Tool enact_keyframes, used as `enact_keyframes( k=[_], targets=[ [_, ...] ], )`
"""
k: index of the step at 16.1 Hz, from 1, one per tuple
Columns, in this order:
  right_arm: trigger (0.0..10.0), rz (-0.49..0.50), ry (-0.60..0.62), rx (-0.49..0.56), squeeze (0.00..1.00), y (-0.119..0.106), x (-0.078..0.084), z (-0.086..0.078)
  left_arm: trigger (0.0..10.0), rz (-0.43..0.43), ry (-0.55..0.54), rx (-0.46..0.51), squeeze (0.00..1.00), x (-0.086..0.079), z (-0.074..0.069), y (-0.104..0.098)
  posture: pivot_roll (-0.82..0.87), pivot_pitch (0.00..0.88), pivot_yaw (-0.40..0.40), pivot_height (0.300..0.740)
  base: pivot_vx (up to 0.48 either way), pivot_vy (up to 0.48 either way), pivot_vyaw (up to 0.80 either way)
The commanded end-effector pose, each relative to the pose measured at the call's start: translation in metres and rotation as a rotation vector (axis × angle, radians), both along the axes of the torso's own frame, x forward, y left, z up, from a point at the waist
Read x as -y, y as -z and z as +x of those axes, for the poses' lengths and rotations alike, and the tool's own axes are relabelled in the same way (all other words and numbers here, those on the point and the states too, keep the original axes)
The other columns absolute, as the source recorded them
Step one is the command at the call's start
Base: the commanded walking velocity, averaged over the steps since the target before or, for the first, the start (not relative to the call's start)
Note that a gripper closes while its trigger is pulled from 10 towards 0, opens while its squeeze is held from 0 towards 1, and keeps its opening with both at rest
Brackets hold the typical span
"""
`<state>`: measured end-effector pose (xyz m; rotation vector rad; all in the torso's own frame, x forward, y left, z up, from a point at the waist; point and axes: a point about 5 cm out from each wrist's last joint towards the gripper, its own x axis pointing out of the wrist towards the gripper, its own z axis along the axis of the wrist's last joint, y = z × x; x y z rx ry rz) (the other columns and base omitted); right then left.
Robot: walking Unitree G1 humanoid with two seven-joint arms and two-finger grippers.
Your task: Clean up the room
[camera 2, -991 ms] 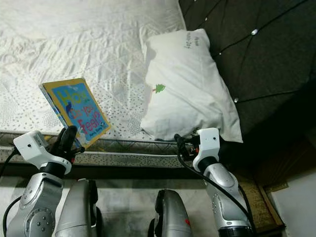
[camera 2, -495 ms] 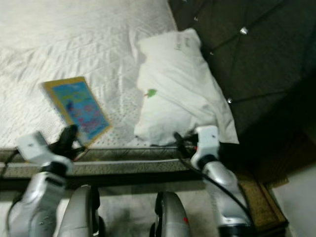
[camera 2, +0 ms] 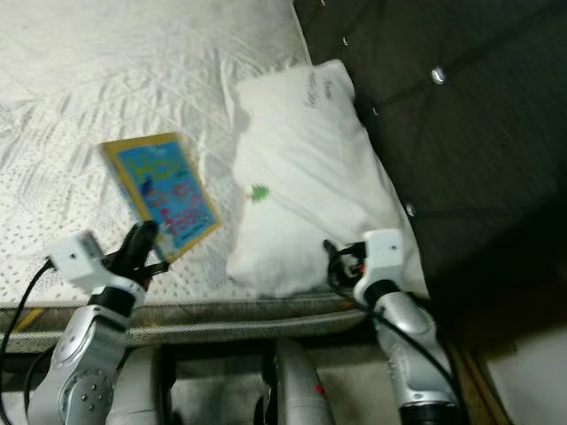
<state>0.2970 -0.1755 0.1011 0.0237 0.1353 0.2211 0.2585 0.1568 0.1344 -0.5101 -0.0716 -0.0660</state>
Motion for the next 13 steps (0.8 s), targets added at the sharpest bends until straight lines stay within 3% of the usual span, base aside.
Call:
enact_keyframes(
  k=[1,10,13],
  targets=[
    [10.0,0.01,-0.013,-0.003,0.0,0.002,-0.005,-0.002,10.0,-0.016,-0.033,0.02,0.0,-0.006,-0.002,-0.004,-0.02,0.186,-0.146,0.587,0.285,0.0,0.0],
    [10.0,0.007,-0.014,-0.012,0.0,0.004,-0.006,-0.002,10.0,-0.058,-0.056,-0.068,0.0,-0.005,0.001,0.007,-0.02,0.187,-0.146,0.567,0.0,0.0,0.0],
    [10.0,-0.003,-0.01,-0.009,0.0,0.003,-0.003,-0.002,10.0,-0.143,-0.031,-0.142,0.0,0.0,0.007,0.013,-0.04,0.19,-0.149,0.567,0.0,0.0,0.0]
  ],
)
